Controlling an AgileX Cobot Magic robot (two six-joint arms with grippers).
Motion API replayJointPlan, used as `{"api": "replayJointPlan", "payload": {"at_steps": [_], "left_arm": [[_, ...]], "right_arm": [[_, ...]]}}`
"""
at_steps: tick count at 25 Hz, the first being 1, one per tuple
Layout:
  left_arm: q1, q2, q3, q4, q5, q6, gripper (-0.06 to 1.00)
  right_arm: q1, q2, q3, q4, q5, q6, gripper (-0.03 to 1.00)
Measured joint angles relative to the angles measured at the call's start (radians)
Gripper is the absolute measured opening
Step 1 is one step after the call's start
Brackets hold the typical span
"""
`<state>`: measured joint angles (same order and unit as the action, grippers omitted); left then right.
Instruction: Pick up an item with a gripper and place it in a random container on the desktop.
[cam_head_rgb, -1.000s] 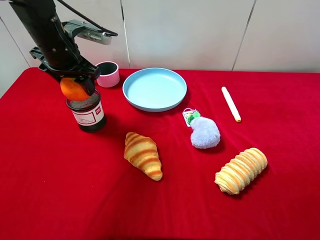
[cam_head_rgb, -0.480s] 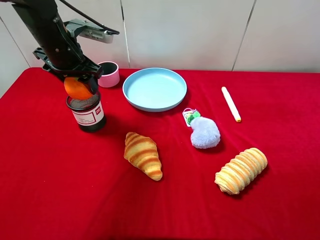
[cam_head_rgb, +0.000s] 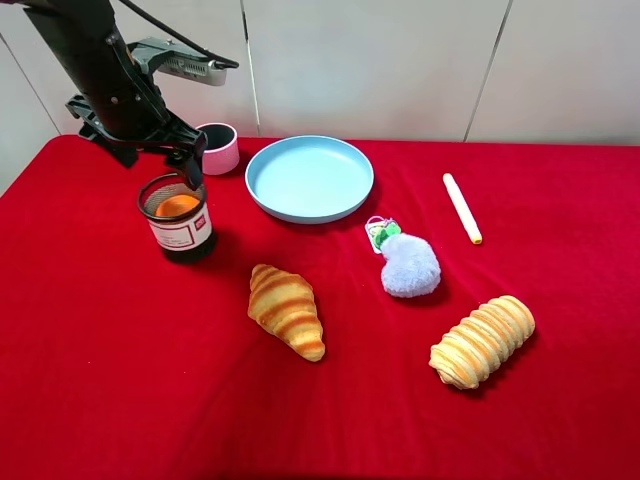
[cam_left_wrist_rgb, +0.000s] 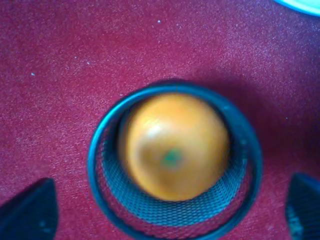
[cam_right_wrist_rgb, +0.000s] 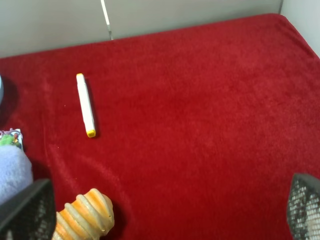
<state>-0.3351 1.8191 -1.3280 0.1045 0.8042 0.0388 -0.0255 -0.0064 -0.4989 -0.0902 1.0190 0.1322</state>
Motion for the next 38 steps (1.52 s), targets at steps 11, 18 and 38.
{"api": "replayJointPlan", "payload": {"at_steps": [11,18,38], "left_arm": [[0.000,0.000,-0.001,0.000,0.000,0.000,0.99],[0.000,-0.003,-0.001,-0.015,0.009,0.000,0.99],[0.000,-0.251,-0.003,-0.025,0.257,-0.001,0.99]], "right_arm": [[0.000,0.000,0.000,0.000,0.000,0.000,0.69],[0.000,0.000,0.000,0.000,0.000,0.000,0.69],[0.000,0.000,0.000,0.000,0.000,0.000,0.69]]}}
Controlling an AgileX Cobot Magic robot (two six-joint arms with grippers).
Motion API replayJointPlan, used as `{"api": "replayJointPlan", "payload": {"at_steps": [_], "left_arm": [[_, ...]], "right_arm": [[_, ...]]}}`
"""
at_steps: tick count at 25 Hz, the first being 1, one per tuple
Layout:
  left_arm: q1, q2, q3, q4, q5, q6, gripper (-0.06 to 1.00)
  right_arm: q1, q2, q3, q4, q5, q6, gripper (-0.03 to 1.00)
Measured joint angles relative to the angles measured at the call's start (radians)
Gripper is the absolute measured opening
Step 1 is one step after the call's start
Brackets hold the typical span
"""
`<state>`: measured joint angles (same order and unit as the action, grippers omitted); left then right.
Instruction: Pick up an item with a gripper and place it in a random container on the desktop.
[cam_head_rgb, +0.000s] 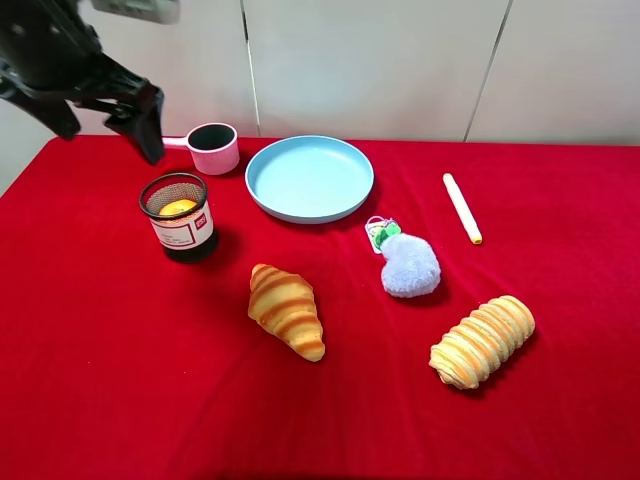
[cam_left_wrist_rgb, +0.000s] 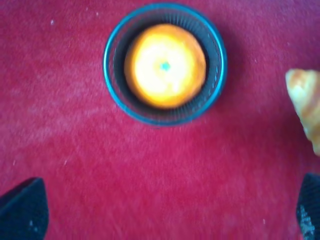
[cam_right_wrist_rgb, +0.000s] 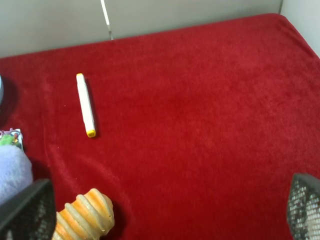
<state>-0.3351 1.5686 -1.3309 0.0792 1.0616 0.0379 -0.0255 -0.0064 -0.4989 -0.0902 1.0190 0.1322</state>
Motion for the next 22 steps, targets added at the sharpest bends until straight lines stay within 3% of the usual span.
{"api": "replayJointPlan", "payload": {"at_steps": [6,12,22], "left_arm": [[0.000,-0.093,0.000,0.000,0.103,-0.001,0.99],[0.000,-0.180,0.021,-0.012,0.107,-0.001,0.99],[0.000,-0.413,0.232,-0.039,0.108,-0.016,0.99]], "right_arm": [[0.000,0.000,0.000,0.000,0.000,0.000,0.69],[0.000,0.000,0.000,0.000,0.000,0.000,0.69],[0.000,0.000,0.000,0.000,0.000,0.000,0.69]]}}
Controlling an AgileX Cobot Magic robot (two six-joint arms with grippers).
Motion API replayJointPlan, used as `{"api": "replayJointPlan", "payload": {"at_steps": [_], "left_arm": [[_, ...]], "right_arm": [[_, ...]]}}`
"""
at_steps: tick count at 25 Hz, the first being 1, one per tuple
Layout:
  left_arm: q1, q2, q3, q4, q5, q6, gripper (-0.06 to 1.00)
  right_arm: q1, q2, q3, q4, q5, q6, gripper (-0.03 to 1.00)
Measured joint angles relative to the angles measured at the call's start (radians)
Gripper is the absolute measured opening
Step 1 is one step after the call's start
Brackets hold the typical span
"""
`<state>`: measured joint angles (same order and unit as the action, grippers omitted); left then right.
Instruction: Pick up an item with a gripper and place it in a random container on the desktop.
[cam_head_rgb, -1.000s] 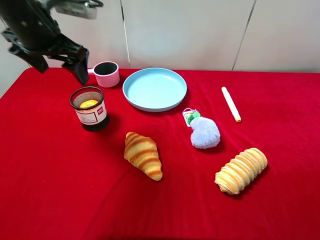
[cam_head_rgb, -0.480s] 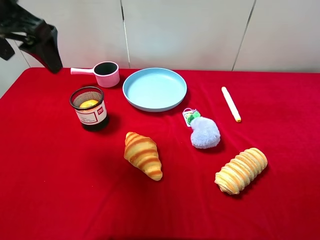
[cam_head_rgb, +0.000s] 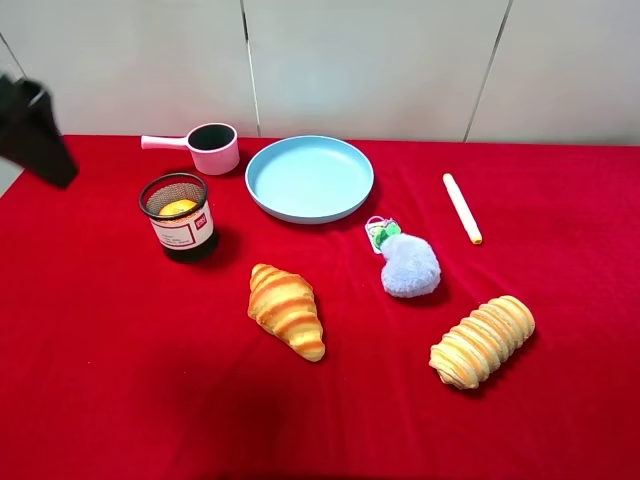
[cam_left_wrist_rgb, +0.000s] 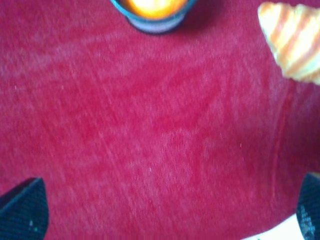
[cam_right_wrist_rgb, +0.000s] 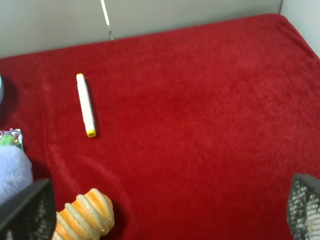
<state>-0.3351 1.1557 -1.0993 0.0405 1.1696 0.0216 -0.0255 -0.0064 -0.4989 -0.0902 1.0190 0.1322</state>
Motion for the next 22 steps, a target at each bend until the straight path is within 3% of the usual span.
{"api": "replayJointPlan", "payload": {"at_steps": [10,22], "left_arm": [[0.000,-0.299,0.167,-0.021,0.002,-0.001,0.99],[0.000,-0.802,0.388,-0.079,0.004,0.021,0.99]], "right_arm": [[0.000,0.000,0.000,0.000,0.000,0.000,0.69],[0.000,0.000,0.000,0.000,0.000,0.000,0.69]]}}
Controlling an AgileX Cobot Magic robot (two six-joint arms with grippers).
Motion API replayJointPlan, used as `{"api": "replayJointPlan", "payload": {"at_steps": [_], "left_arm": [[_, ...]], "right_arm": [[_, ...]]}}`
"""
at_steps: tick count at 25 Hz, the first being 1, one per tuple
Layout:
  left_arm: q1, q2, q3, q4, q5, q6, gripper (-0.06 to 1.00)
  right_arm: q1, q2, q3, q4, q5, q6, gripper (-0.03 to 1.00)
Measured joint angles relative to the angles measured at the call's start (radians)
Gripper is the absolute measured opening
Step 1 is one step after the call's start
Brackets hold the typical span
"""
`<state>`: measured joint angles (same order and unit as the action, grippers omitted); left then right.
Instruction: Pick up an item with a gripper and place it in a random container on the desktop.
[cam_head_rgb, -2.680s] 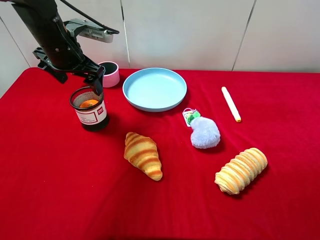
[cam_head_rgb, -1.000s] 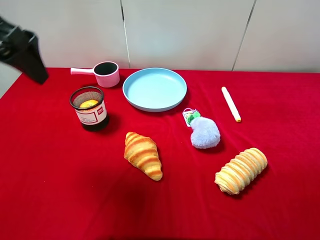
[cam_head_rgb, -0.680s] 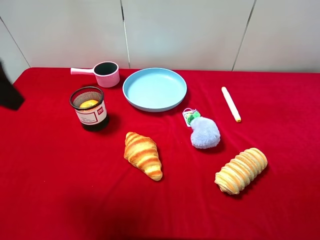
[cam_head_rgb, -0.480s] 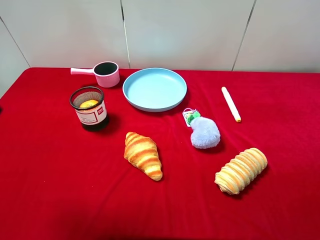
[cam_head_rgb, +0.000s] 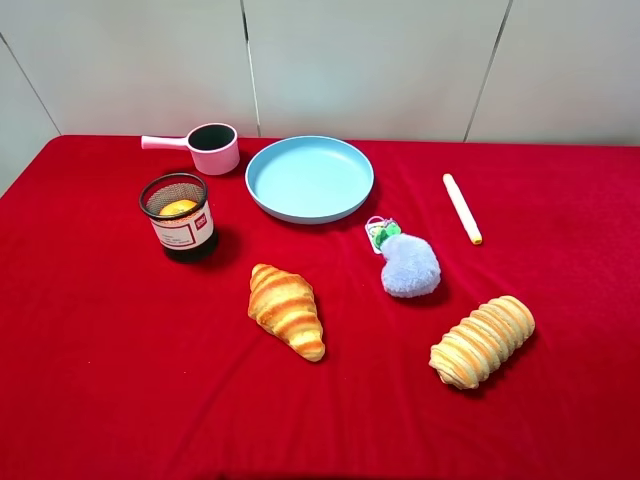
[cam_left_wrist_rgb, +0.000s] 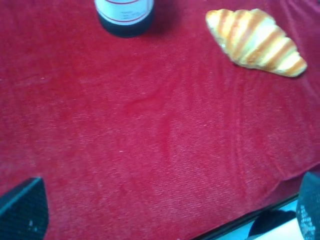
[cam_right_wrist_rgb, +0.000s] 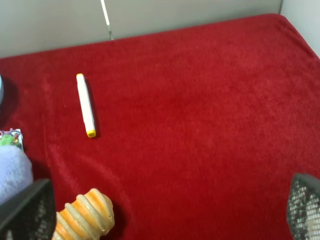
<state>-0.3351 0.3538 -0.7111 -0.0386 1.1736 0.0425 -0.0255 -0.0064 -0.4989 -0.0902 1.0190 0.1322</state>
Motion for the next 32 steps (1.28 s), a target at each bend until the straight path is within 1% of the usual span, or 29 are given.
{"api": "replayJointPlan", "payload": {"at_steps": [3,5,12,15,18,21,32], "left_arm": [[0.009,-0.109,0.049,-0.018,-0.001,0.001,0.99],[0.032,-0.183,0.075,-0.025,-0.002,0.001,0.99],[0.187,-0.345,0.159,-0.024,-0.028,0.012,0.99],[0.253,-0.359,0.193,-0.027,-0.056,0.033,0.99],[0.297,-0.359,0.214,-0.036,-0.102,0.051,0.99],[0.311,-0.359,0.220,-0.037,-0.105,0.054,0.99],[0.311,-0.359,0.220,-0.038,-0.105,0.056,0.99]], "right_arm": [[0.000,0.000,0.000,0.000,0.000,0.000,0.69],[0.000,0.000,0.000,0.000,0.000,0.000,0.69],[0.000,0.000,0.000,0.000,0.000,0.000,0.69],[0.000,0.000,0.000,0.000,0.000,0.000,0.69],[0.000,0.000,0.000,0.000,0.000,0.000,0.69],[0.000,0.000,0.000,0.000,0.000,0.000,0.69],[0.000,0.000,0.000,0.000,0.000,0.000,0.69]]}}
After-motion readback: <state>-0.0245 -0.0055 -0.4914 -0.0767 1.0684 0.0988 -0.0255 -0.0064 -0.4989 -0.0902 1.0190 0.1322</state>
